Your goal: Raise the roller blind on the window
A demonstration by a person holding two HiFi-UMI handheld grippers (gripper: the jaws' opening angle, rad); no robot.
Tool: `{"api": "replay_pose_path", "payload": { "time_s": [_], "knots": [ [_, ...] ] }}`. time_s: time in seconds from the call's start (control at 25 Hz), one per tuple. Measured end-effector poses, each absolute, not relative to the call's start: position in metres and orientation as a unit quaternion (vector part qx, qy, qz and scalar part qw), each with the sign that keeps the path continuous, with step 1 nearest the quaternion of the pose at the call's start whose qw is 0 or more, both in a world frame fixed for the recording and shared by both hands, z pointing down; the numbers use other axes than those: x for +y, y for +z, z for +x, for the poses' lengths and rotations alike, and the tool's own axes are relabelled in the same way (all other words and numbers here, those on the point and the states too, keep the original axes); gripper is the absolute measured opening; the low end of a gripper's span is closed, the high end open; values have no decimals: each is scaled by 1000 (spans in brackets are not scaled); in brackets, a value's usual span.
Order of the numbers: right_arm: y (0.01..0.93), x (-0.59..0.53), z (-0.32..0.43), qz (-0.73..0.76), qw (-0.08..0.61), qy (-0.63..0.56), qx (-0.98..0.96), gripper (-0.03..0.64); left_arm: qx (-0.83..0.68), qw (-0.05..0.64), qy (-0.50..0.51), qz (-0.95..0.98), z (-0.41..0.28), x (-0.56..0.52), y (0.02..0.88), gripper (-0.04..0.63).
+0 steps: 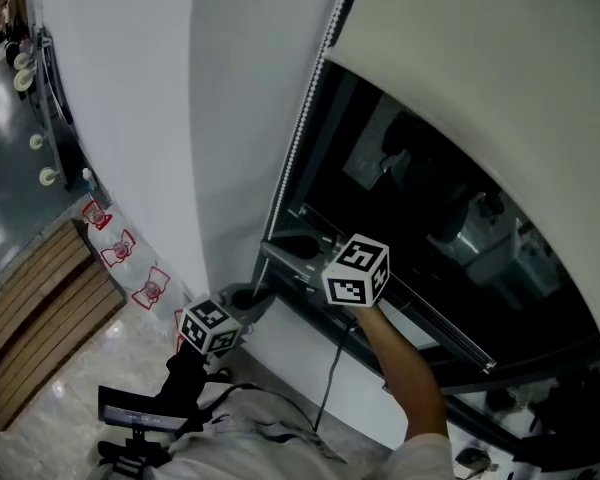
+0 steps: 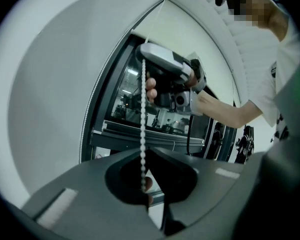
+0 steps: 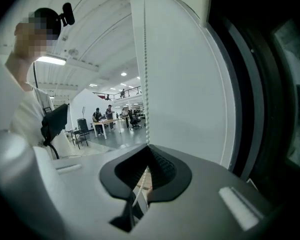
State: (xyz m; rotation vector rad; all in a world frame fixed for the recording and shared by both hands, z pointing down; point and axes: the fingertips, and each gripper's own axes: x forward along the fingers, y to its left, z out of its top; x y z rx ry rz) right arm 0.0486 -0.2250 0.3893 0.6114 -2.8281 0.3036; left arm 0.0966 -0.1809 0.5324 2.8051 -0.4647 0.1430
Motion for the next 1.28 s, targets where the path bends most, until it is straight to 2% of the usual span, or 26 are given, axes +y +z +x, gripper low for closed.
{"api": "replay_pose_path", "payload": {
  "time_s": [0.4, 0.76, 0.84, 0.92, 1.28],
  "knots": [
    [467, -206, 38, 200, 145, 153, -957, 5, -168, 150, 53, 973, 95, -185, 537, -2],
    [468, -201, 39, 200, 138, 133, -961, 8, -168, 144, 52, 974, 95, -187, 533, -2],
    [460, -200, 37, 195, 139, 117, -964, 47, -167, 143, 52, 974, 95, -187, 532, -2],
    [439, -206, 38, 198, 105, 122, -967, 78, -167, 143, 51, 974, 96, -187, 532, -2],
    [306, -238, 46, 201, 4, 66, -977, 97, -171, 142, 50, 974, 94, -189, 534, -2]
  ]
}}
